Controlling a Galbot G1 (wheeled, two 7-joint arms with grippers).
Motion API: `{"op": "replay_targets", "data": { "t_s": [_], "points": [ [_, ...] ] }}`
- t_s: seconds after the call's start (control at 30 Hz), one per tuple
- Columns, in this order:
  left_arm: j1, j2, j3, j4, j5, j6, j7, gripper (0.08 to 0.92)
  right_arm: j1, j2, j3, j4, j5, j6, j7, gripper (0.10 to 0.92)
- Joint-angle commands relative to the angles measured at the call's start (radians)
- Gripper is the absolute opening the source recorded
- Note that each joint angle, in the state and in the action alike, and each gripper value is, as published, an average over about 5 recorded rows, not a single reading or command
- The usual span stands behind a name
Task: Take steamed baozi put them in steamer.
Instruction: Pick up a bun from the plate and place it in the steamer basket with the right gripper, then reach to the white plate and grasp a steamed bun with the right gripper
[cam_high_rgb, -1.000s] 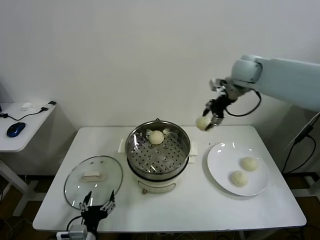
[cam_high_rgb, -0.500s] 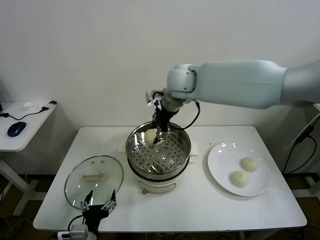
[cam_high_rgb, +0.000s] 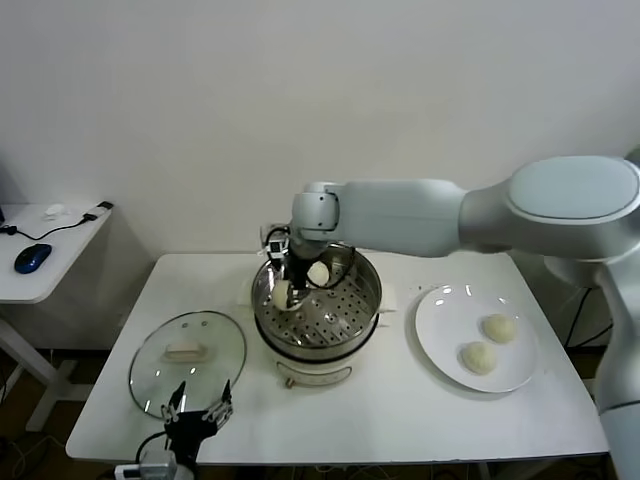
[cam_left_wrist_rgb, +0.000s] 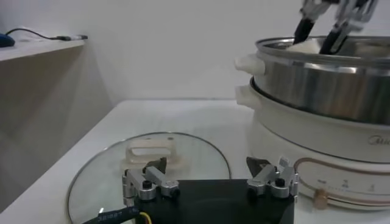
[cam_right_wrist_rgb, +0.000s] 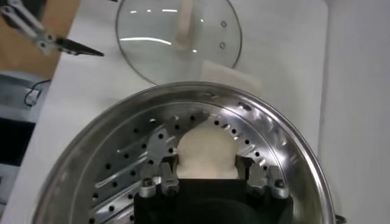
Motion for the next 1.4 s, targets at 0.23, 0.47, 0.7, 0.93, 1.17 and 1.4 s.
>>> {"op": "replay_targets", "data": {
  "t_s": [0.23,0.47,0.7,0.93,1.17,1.4],
  "points": [
    [0.007,-0.001,0.002,-0.006,0.001,-0.002,-0.002,0.823,-0.010,-0.003,0.000,-0.007,-0.037,0.041,-0.044,0.810],
    [0.011,-0.001,0.008,-0.017,0.008,-0.001,-0.001,0.823,0.178,-0.210,-0.042,0.122,-0.052,0.206,-0.221,0.823],
    [0.011,-0.005,0.022,-0.028,0.019,0.002,0.001,0.823,0.415,-0.566,-0.239,0.272,-0.160,0.323,-0.362,0.823],
    [0.007,-0.016,0.020,-0.031,0.022,0.003,0.001,0.823,0.366,-0.846,-0.335,0.338,-0.395,0.367,-0.361,0.823],
    [0.008,-0.024,0.018,-0.028,0.021,0.002,-0.004,0.823,0.003,-1.001,-0.106,0.295,-0.605,0.350,-0.334,0.823],
    [0.014,-0.026,0.019,-0.027,0.026,0.003,-0.005,0.823,-0.331,-1.030,0.179,0.204,-0.711,0.332,-0.307,0.823]
  ]
}}
